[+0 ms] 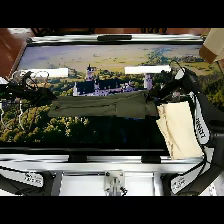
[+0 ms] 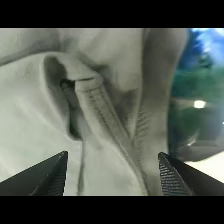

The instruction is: Fold the shirts.

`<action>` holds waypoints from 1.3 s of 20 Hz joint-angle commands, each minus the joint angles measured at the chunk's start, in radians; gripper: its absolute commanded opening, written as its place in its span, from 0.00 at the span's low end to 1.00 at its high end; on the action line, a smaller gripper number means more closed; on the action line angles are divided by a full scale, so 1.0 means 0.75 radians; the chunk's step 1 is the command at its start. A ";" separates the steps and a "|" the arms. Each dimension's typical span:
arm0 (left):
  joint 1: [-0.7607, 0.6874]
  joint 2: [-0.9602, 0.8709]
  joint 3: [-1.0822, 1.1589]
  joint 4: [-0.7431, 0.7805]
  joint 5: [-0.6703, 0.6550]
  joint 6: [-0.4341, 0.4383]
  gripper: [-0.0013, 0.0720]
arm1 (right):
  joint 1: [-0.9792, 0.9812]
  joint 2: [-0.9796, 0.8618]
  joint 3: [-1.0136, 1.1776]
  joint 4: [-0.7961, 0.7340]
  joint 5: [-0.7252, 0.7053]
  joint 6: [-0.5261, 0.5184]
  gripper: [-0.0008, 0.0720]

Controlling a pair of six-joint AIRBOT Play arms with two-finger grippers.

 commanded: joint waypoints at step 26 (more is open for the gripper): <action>-0.896 -0.075 0.001 -0.385 0.354 -0.071 0.06 | 0.144 0.648 0.005 0.297 0.333 0.311 0.11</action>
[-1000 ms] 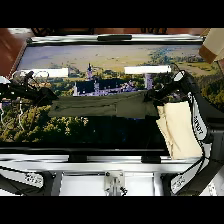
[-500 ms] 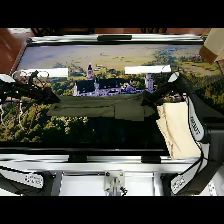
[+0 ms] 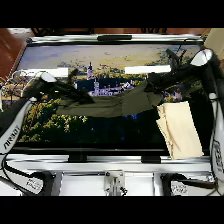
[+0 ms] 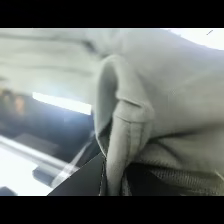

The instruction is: Fold the shirts.

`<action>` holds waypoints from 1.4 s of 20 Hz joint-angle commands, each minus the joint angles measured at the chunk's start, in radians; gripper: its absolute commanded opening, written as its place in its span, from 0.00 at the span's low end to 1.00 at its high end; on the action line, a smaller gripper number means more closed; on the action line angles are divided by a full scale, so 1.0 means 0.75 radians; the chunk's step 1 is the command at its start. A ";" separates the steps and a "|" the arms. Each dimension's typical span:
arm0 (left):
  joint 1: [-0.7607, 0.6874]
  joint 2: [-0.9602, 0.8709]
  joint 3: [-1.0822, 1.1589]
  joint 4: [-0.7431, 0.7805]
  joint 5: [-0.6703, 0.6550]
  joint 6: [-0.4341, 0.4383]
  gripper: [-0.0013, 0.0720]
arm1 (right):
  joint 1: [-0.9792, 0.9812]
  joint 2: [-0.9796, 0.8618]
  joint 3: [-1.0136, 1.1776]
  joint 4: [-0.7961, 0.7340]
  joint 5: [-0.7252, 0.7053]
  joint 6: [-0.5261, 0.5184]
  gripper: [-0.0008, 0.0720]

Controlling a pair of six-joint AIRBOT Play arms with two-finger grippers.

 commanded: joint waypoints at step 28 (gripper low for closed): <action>0.480 0.661 0.001 -0.021 -0.073 0.034 0.06 | 0.551 -0.311 0.000 -0.074 -0.340 0.162 0.11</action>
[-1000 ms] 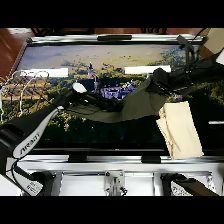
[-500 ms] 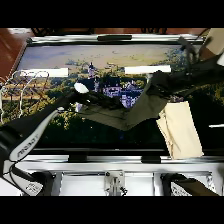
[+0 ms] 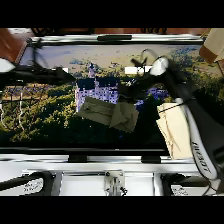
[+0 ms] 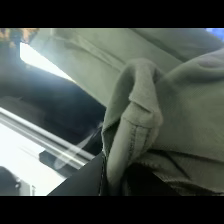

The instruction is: Fold the shirts.

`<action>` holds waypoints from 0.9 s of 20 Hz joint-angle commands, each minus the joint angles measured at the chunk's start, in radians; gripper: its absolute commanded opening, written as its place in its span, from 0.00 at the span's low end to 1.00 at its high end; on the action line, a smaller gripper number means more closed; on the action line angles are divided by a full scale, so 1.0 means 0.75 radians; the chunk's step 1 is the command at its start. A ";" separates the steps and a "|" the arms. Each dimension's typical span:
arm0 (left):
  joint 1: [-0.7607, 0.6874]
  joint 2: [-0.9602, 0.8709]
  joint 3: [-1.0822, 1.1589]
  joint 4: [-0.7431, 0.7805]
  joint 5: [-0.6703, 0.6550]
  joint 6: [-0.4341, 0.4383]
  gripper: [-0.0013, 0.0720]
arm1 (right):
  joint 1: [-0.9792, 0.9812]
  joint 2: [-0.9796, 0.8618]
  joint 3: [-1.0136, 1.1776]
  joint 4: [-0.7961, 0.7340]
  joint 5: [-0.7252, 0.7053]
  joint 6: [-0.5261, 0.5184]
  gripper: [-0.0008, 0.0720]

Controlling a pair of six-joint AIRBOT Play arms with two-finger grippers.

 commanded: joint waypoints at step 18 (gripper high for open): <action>0.112 0.257 -0.165 0.026 -0.089 -0.004 0.06 | -0.096 -0.096 0.002 -0.060 -0.014 -0.148 0.64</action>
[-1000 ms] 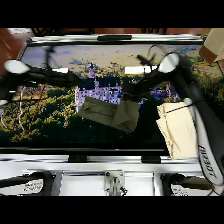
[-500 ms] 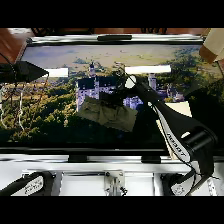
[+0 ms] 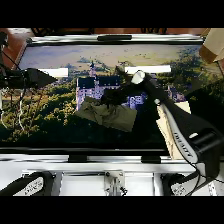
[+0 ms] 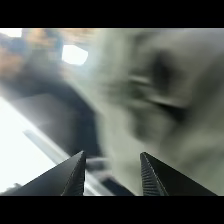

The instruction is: Fold the shirts.

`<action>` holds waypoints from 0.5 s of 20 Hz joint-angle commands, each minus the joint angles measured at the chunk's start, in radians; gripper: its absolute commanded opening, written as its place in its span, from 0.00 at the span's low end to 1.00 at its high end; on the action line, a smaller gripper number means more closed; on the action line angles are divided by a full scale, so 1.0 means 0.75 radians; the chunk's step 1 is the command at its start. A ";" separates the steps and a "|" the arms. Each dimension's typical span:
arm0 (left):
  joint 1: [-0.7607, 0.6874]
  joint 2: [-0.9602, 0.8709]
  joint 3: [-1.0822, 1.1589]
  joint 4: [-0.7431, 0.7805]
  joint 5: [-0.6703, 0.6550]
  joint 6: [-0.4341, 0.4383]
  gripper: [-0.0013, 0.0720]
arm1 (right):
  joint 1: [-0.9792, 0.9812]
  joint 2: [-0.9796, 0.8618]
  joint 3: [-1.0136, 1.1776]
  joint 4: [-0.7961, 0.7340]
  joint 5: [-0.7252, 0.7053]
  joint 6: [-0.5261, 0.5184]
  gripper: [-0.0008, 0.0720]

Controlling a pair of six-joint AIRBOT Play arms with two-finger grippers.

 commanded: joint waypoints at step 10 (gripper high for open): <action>-0.006 -0.002 -0.050 0.004 0.026 0.024 0.06 | -0.296 0.130 -0.517 -0.213 0.104 0.098 0.90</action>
